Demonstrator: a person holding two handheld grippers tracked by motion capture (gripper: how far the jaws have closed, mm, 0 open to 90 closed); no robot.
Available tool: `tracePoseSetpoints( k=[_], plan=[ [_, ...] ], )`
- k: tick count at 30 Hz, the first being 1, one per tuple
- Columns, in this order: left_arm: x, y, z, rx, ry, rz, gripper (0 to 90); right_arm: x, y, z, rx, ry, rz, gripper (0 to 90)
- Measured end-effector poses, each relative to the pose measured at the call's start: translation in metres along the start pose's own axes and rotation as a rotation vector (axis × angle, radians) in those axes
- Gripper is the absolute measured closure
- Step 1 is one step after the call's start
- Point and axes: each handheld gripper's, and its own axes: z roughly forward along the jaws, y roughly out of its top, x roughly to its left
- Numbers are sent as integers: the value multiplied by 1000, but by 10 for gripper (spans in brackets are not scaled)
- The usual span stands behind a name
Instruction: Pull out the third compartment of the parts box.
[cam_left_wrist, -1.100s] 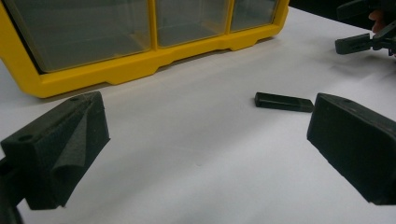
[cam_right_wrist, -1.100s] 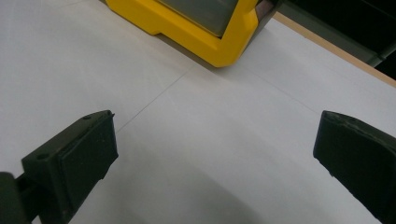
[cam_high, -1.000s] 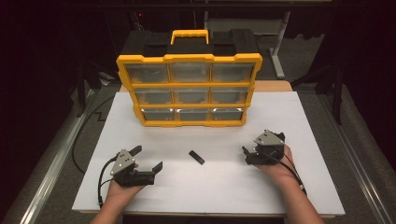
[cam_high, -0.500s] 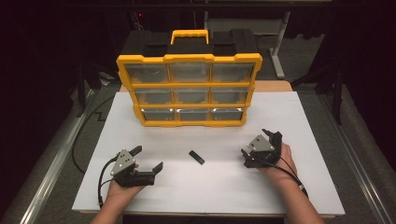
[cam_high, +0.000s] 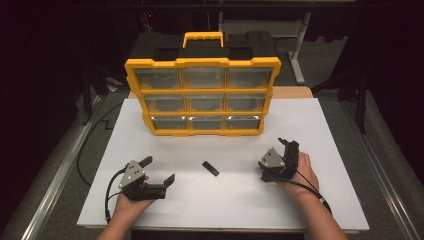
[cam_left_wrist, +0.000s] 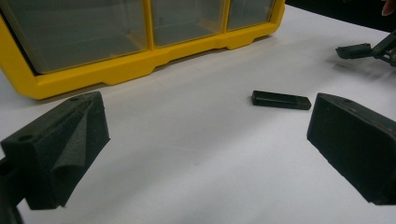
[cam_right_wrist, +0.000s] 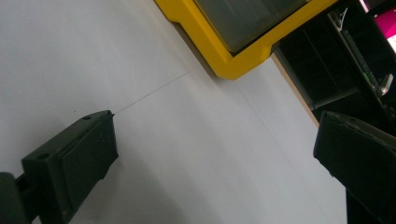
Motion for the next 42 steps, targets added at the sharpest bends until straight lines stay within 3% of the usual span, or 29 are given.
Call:
tracePoseSetpoints(
  k=[3, 18, 21, 24, 32, 42],
  plan=[
    [0, 0, 0, 0, -1, 3, 3, 2, 2, -1, 10, -24, -71, 2],
    [-1, 0, 1, 0, -9, 6, 2, 12, 9, -6, 26, -77, -229, 2],
    [-1, 0, 1, -1, -9, 7, 3, 13, 12, -7, 32, -92, -291, 2],
    [-1, 0, 1, 0, -9, 7, 3, 16, 11, -8, 38, -98, -298, 3],
    [-1, 0, 1, -1, -10, 7, 3, 19, 14, -9, 54, -124, -402, 4],
    [-1, -1, 1, 2, -4, 14, 3, 24, 15, -10, 81, -142, -467, 4]
  ],
)
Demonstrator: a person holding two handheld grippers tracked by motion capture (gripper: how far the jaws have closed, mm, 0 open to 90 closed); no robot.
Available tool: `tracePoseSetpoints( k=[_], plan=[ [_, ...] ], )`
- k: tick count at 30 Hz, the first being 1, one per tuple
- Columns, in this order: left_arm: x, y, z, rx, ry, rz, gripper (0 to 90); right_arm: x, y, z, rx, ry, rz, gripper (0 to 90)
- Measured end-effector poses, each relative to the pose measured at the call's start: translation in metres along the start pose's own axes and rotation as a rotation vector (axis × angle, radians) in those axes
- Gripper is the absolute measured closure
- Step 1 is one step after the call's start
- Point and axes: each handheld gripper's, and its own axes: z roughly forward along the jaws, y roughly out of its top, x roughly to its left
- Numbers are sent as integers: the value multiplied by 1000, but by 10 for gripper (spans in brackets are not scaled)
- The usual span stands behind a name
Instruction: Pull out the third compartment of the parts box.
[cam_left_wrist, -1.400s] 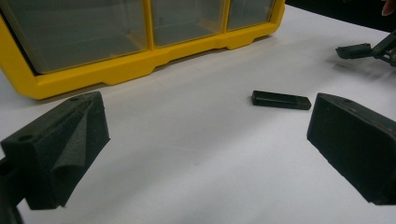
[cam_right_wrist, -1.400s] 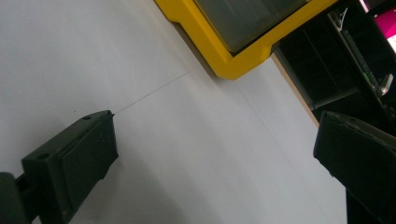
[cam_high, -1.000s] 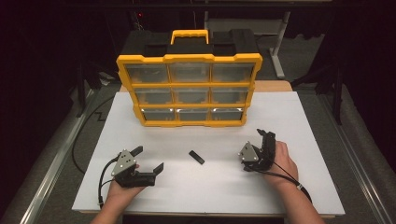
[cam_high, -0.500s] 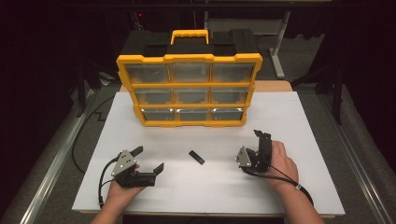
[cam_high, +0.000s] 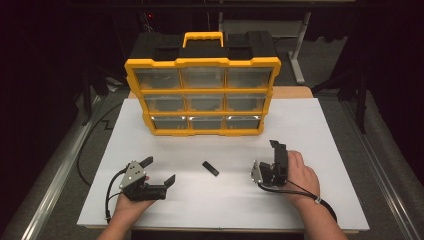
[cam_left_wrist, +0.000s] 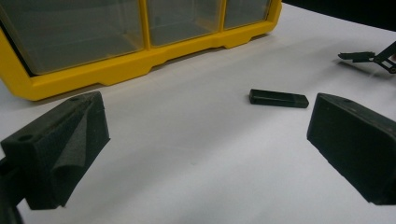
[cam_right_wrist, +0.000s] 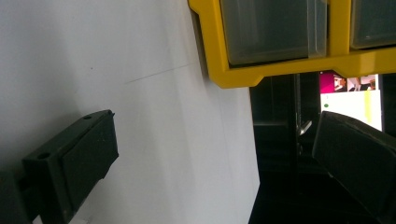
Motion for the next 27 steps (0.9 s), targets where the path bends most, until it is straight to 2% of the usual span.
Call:
tracePoseSetpoints(
  k=[9, 16, 18, 23, 27],
  plan=[
    [1, 0, 0, 2, 12, 6, 3, 3, 1, 0, 15, -17, -58, 22],
    [1, 0, 1, -2, 32, 13, 3, 4, 3, 0, 5, -24, -54, 71],
    [2, -1, 2, 16, 38, 20, 3, 3, 6, 2, 4, -24, -46, 108],
    [1, -1, 3, 14, 23, 20, 3, 3, 11, 5, -2, -50, -29, 161],
    [-1, -1, 4, 17, 10, 17, 3, 3, 16, 7, -7, -64, -34, 197]
  ],
)
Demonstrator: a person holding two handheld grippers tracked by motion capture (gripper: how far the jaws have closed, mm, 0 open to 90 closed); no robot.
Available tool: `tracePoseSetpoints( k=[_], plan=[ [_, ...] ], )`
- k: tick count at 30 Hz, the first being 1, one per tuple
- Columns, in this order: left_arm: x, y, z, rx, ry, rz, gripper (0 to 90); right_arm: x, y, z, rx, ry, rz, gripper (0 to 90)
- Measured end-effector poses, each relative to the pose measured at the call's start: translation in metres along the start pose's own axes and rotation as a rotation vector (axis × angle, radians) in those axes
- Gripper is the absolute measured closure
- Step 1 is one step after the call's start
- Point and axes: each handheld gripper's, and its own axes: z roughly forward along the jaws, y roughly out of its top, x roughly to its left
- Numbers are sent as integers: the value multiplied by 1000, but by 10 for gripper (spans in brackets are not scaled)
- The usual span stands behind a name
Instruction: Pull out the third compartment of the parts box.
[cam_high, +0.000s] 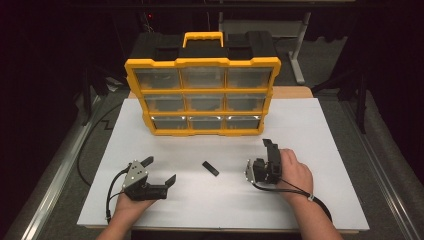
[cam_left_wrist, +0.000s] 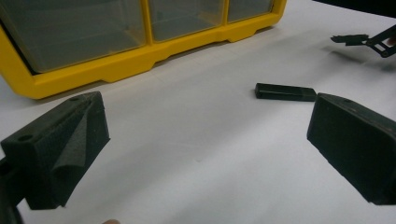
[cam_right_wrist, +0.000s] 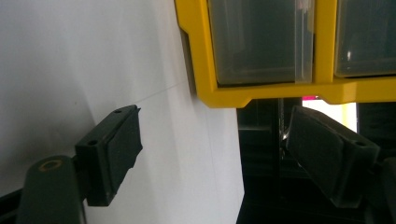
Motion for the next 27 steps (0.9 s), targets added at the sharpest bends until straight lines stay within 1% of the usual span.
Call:
tracePoseSetpoints(
  k=[1, 2, 3, 5, 6, 7, 10, 12, 13, 14, 20, 21, 23, 24, 25, 26, 27],
  plan=[
    [0, 0, 0, -2, -3, 0, 3, 1, 1, 0, 0, 0, 7, 205],
    [0, 0, 0, -2, -3, 0, 3, 0, 3, 1, 0, -5, 1, 215],
    [-1, 0, 0, -7, -10, 6, 3, 1, 4, 2, 0, -10, 8, 232],
    [-2, 0, 0, -15, -6, 13, 3, 0, 6, 2, 2, -18, 9, 252],
    [-2, 0, 1, -18, 0, 19, 3, 0, 7, 4, -7, -23, 3, 261],
    [-2, 0, 1, -19, -3, 17, 3, 0, 8, 4, 2, -26, 12, 266],
    [-2, 0, 1, -20, -6, 18, 3, -2, 10, 7, -4, -40, 9, 283],
    [-1, 0, 1, -21, -10, 18, 3, -6, 13, 9, -3, -55, 24, 305],
    [-1, 0, 1, -22, -11, 18, 3, -7, 14, 10, -10, -57, 21, 311],
    [-1, 0, 1, -24, -12, 18, 3, -9, 15, 10, -3, -59, 21, 313],
    [-2, 0, 1, -30, -16, 24, 3, -19, 22, 10, -21, -92, 17, 337],
    [-2, 0, 1, -30, -16, 23, 3, -20, 23, 9, -20, -88, 21, 338],
    [-2, 0, 1, -29, -14, 25, 3, -23, 25, 9, -27, -109, 12, 341],
    [-2, 0, 1, -29, -14, 25, 3, -23, 25, 9, -27, -109, 12, 341],
    [-3, 0, 1, -30, -15, 25, 3, -26, 26, 9, -23, -116, 21, 343],
    [-3, 0, 1, -31, -16, 26, 3, -27, 27, 9, -25, -123, 17, 345],
    [-3, 0, 1, -31, -15, 27, 3, -27, 28, 9, -21, -120, 35, 349]
  ],
)
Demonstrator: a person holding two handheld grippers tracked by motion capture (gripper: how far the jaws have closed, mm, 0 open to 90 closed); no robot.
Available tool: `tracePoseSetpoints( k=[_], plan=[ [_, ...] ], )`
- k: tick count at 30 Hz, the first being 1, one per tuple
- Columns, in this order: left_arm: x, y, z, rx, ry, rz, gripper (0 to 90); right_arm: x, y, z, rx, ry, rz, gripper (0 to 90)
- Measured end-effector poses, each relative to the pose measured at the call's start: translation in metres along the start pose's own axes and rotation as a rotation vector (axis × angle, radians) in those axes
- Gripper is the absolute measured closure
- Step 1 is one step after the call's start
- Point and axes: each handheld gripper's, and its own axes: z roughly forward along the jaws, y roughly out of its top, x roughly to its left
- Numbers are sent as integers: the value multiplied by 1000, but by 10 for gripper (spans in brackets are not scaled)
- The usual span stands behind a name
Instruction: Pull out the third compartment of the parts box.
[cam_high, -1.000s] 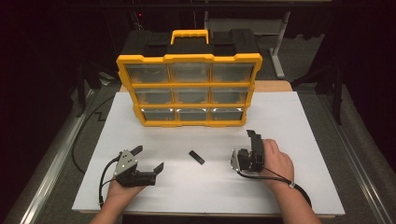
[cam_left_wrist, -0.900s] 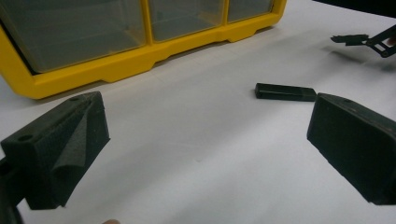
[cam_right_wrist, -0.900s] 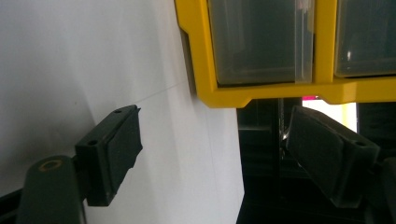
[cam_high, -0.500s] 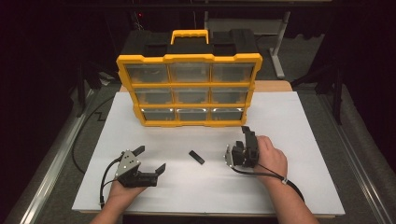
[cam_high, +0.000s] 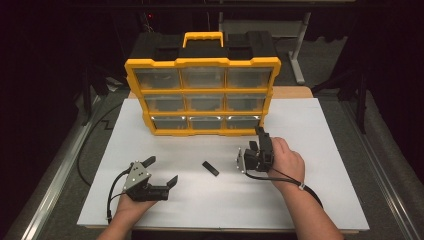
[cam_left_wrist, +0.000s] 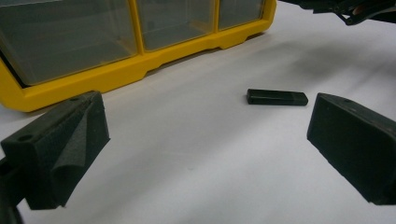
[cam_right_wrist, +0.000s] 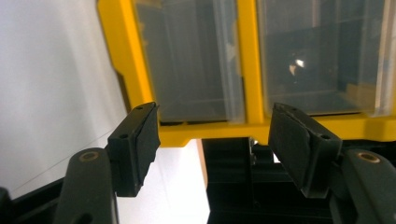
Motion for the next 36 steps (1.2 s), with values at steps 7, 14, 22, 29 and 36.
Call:
tracePoseSetpoints(
  k=[7, 14, 22, 29, 36],
  plan=[
    [0, 0, 0, 5, -3, 3, 3, -17, 7, -2, -27, -44, -22, 364],
    [0, 0, 0, 4, -2, 3, 3, -33, 12, -4, -28, -76, -16, 381],
    [0, 0, 0, 4, -5, 4, 3, -57, 18, -5, -52, -126, -27, 403],
    [0, 0, 1, 3, -7, 6, 3, -75, 22, -7, -56, -161, -17, 425],
    [0, 0, 0, 3, -7, 4, 3, -91, 26, -9, -58, -193, -20, 450]
  ],
)
